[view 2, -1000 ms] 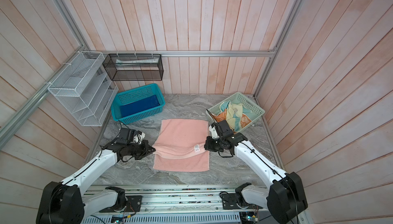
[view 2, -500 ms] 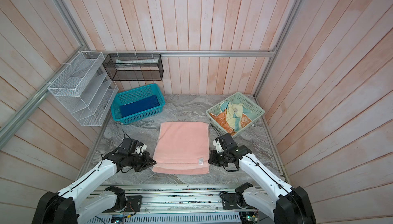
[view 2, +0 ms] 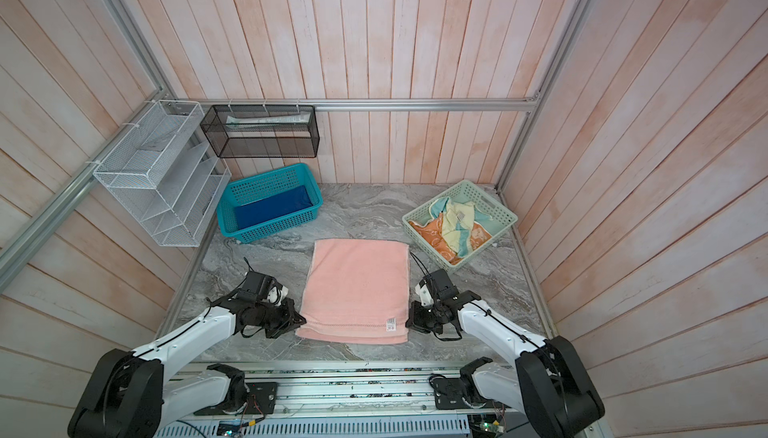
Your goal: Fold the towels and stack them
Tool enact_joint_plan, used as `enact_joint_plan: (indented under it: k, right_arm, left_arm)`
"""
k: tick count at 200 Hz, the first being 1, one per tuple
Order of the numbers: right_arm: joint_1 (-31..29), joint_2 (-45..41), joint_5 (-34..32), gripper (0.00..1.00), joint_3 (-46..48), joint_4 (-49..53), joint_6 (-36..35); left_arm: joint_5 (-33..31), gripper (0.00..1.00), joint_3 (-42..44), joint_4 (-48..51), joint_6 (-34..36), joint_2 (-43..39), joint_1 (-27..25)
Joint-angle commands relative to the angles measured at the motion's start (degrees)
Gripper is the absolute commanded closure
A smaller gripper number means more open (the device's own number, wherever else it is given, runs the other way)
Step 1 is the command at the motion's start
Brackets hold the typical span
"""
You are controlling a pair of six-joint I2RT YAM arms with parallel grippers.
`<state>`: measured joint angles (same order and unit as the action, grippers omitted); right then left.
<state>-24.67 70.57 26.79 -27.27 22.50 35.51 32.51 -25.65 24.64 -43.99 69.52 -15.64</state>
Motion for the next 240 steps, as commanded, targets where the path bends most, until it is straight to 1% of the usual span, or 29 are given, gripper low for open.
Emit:
enact_joint_plan:
  k: [1,40,66,93,122,148,172,175,183,186,197,206,219,228,240]
  right_arm:
    - [1.4,5.6,0.4,1.0,-1.3,-5.3,-3.8]
    - [4.5,15.8,-0.5,1.0,-7.7,-5.1,-9.7]
    - [5.2,18.0,-1.7,1.0,-14.1,0.0,-12.6]
    - [5.2,14.5,-3.9,1.0,-19.5,7.2,-13.7]
    - [5.2,6.7,-5.2,1.0,-22.0,14.4,-12.1]
    - [5.0,-0.5,-5.3,1.0,-18.7,16.8,-9.3]
    - [4.7,-2.8,-3.1,1.0,-11.6,12.2,-6.6]
    - [4.6,-2.7,-2.6,1.0,-10.8,11.4,-6.4]
    - [4.4,-1.9,-1.0,1.0,-8.7,9.2,-5.9]
    - [4.4,-1.5,-0.3,1.0,-8.1,8.5,-5.7]
    - [3.4,0.0,0.7,0.87,-7.4,7.6,-5.4]
    - [2.2,0.6,0.5,0.78,-7.7,8.1,-5.4]
    - [1.6,0.4,-0.7,0.67,-8.8,9.7,-5.8]
    - [1.6,-0.3,-1.8,0.63,-9.6,10.5,-6.0]
    - [1.6,-0.9,-3.8,0.63,-10.7,11.4,-6.3]
  left_arm:
    - [0.4,1.0,-0.6,-5.2,0.3,4.1,0.7]
    - [1.3,1.0,-1.4,-8.7,2.3,10.5,4.8]
    - [1.4,1.0,-5.2,-6.2,4.3,11.9,5.7]
    - [0.2,1.0,-9.0,-1.4,5.7,9.2,6.1]
    - [-1.1,1.0,-12.4,4.9,7.1,3.9,6.6]
    - [-1.2,1.0,-11.5,7.6,6.6,-1.1,6.6]
    - [-0.2,1.0,-6.6,4.8,5.1,-2.4,6.7]
    - [0.0,0.96,-5.9,4.3,4.9,-2.2,6.7]
    - [0.1,0.8,-4.4,3.1,4.5,-1.5,6.7]
    - [0.1,0.76,-4.0,2.8,4.4,-1.2,6.7]
    - [-0.7,0.66,-2.9,2.6,4.8,-0.1,6.5]
    - [-2.0,0.61,-2.7,3.1,5.1,0.3,6.7]
    - [-3.5,0.56,-3.1,3.5,5.2,0.1,6.7]
    - [-4.8,0.55,-3.8,4.0,5.3,-0.1,6.7]
    - [-7.0,0.55,-5.9,4.9,5.7,0.0,6.7]
